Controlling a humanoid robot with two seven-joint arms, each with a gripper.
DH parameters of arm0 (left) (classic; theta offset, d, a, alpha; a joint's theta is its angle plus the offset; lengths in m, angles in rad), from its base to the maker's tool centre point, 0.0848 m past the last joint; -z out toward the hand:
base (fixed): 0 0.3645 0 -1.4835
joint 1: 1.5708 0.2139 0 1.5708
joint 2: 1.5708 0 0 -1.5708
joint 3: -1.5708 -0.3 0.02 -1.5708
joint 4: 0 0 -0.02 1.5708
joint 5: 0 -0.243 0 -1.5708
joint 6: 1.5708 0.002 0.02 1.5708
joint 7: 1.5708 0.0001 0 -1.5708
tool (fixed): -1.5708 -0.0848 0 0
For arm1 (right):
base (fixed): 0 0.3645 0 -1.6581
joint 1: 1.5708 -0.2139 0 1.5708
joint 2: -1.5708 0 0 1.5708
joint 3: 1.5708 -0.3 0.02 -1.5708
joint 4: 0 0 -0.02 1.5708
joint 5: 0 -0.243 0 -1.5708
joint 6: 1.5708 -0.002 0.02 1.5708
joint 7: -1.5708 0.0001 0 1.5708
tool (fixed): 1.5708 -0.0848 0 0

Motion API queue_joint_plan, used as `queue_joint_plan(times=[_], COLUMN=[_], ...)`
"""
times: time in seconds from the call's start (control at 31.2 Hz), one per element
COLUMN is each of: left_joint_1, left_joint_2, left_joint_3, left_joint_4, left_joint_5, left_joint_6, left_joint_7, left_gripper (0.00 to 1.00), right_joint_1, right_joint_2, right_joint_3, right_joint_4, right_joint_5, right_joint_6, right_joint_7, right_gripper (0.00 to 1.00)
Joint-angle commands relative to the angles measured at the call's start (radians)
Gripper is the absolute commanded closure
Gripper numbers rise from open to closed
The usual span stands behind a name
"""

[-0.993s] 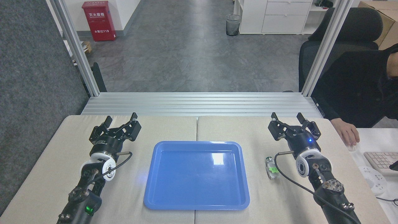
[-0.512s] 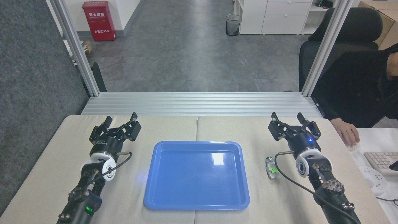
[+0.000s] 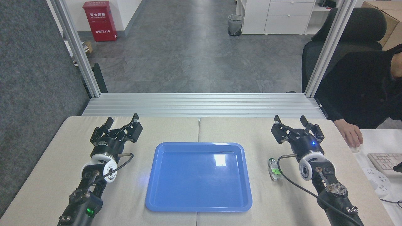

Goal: Pick up switch part and place in tray

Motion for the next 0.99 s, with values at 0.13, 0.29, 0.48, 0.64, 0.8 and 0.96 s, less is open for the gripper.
queue_joint_plan(times=[0.13,0.29,0.48,0.64,0.8,0.96], left_joint_1=[0.0,0.0,0.0,0.0,-0.001,-0.001], left_joint_2=[0.0,0.0,0.0,0.0,0.0,0.0], left_joint_3=[0.0,0.0,0.0,0.0,0.0,0.0], left_joint_4=[0.0,0.0,0.0,0.0,0.0,0.0], left_joint_5=[0.0,0.0,0.0,0.0,0.0,0.0], left_joint_6=[0.0,0.0,0.0,0.0,0.0,0.0], left_joint_7=[0.001,0.001,0.001,0.001,0.001,0.001], left_gripper=[0.0,0.0,0.0,0.0,0.0,0.0], right_joint_1=[0.003,0.036,0.137,0.22,0.253,0.293], right_joint_2=[0.001,0.003,-0.008,-0.011,-0.011,0.0], right_joint_3=[-0.001,0.026,0.104,0.104,0.106,0.108], right_joint_4=[-0.001,-0.004,-0.055,-0.098,-0.095,-0.069], right_joint_5=[0.001,0.008,0.01,0.011,0.018,0.018], right_joint_6=[0.001,0.001,0.008,0.01,0.015,0.047], right_joint_7=[0.0,0.0,0.0,0.0,0.0,0.0], right_gripper=[0.02,0.02,0.05,0.06,0.06,0.07])
